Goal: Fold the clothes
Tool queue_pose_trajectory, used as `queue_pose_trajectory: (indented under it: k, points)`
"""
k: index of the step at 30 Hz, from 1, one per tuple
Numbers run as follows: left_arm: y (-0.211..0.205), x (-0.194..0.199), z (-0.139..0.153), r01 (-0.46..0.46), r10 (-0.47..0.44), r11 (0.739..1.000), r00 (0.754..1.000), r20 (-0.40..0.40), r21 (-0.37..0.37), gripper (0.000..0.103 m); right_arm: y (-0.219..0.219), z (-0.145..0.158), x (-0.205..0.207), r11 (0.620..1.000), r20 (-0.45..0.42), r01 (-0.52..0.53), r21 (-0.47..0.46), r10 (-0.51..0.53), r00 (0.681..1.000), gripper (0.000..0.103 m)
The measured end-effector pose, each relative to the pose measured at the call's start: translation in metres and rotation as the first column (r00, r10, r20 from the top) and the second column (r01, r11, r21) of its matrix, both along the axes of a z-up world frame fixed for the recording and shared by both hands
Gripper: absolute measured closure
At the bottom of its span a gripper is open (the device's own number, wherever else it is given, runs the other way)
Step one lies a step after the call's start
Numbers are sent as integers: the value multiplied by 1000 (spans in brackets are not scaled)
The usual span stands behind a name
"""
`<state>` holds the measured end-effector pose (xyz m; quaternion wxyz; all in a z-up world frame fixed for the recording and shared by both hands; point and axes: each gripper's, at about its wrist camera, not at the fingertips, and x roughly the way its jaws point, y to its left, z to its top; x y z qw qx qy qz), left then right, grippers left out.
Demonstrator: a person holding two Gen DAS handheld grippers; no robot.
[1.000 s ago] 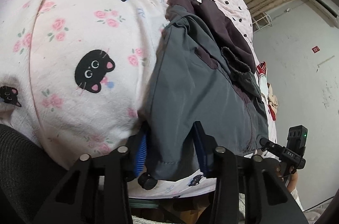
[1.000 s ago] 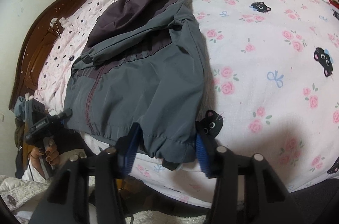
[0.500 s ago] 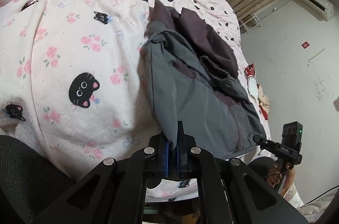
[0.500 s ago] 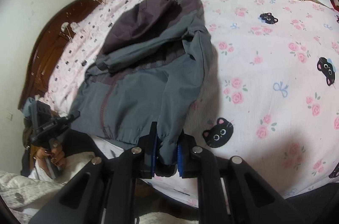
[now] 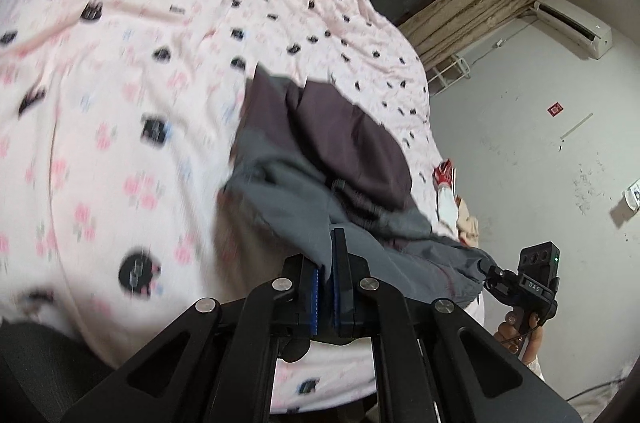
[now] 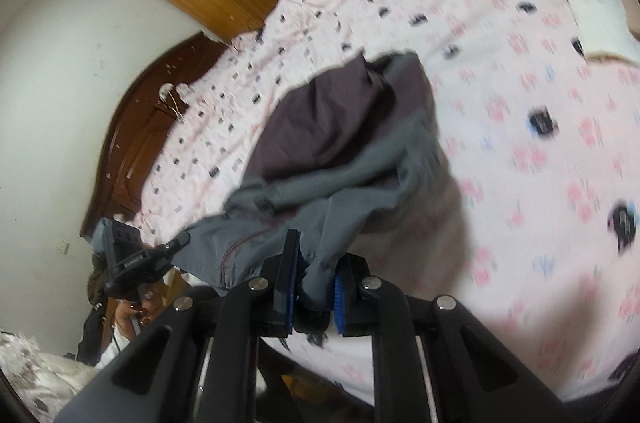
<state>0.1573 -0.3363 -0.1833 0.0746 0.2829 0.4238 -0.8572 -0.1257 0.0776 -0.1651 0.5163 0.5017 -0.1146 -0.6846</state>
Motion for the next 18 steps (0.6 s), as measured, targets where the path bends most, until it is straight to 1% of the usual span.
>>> queue_pose_trajectory:
  k: [4,7,15,18]
  points:
    - [-20,-24,11,-20,20,999,1000,4,-27,99,-16,19,-21,999,-1,15,-40,-15,1000,89]
    - [-39,-44,13,-36,37,999,999,17,-20,99,-33,29,-36,999,-25,19,-33,-20,999,89]
    - [-74,-97,6,-61,62,998,995,84,-20,99,-77,28,-85,999,-20,45,16,-44,999,89]
    - [-86,-113,0,-73,74,997,991,107,-15,99,-95,22,-104,998,-9,52,40,-52,999,89]
